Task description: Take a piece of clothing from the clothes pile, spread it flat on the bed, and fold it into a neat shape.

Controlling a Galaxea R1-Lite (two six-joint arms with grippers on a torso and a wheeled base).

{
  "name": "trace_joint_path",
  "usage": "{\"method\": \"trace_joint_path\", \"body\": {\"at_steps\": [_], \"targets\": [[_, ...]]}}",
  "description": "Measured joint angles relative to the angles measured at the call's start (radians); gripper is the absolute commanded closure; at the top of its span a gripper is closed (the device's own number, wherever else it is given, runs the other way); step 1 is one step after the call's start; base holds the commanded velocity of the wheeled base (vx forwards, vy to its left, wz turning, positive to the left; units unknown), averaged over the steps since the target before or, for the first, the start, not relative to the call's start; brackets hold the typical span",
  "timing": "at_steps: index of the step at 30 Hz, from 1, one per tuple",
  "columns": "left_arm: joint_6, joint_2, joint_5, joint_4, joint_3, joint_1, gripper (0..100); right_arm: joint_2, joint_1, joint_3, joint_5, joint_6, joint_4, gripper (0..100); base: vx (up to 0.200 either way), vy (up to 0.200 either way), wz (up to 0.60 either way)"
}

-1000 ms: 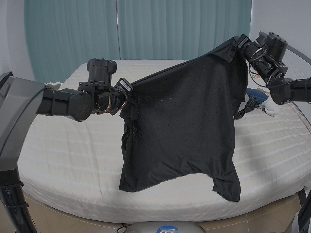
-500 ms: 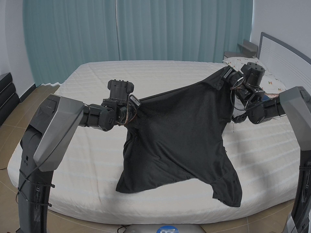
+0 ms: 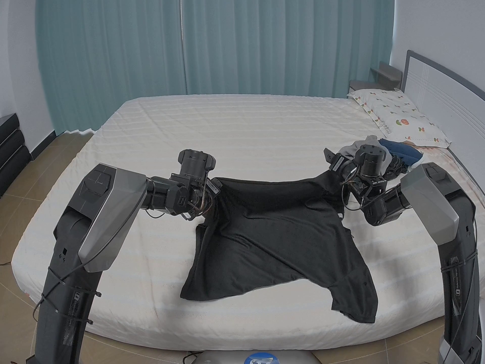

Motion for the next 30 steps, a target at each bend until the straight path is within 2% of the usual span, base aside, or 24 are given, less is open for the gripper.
{"method": "trace_joint_path", "body": {"at_steps": [2, 6, 15, 21, 25, 30], "targets": [[-0.019, 0.004, -0.006, 0.058, -0.028, 0.011, 0, 0.010, -0.001, 0.011, -0.001, -0.011, 0.004, 0, 0.000, 0.000, 0.00], [-0.046, 0.001, -0.041, 0.091, -0.067, 0.053, 0, 0.013, -0.009, 0.019, 0.000, -0.026, -0.003, 0, 0.000, 0.000, 0.00], [-0.050, -0.005, -0.099, 0.178, -0.078, 0.107, 0, 0.036, -0.019, 0.017, -0.002, -0.034, -0.064, 0, 0.000, 0.000, 0.00], [-0.053, -0.021, -0.200, 0.268, -0.078, 0.119, 0, 0.021, -0.021, 0.067, 0.006, -0.034, -0.043, 0, 0.000, 0.000, 0.00], [-0.051, -0.052, -0.213, 0.274, -0.049, 0.130, 0, -0.020, -0.027, 0.133, 0.021, -0.030, -0.039, 0, 0.000, 0.000, 0.00], [-0.049, -0.108, -0.264, 0.250, 0.062, 0.128, 0, -0.092, -0.034, 0.297, 0.063, -0.003, -0.045, 0, 0.000, 0.000, 0.00]]}}
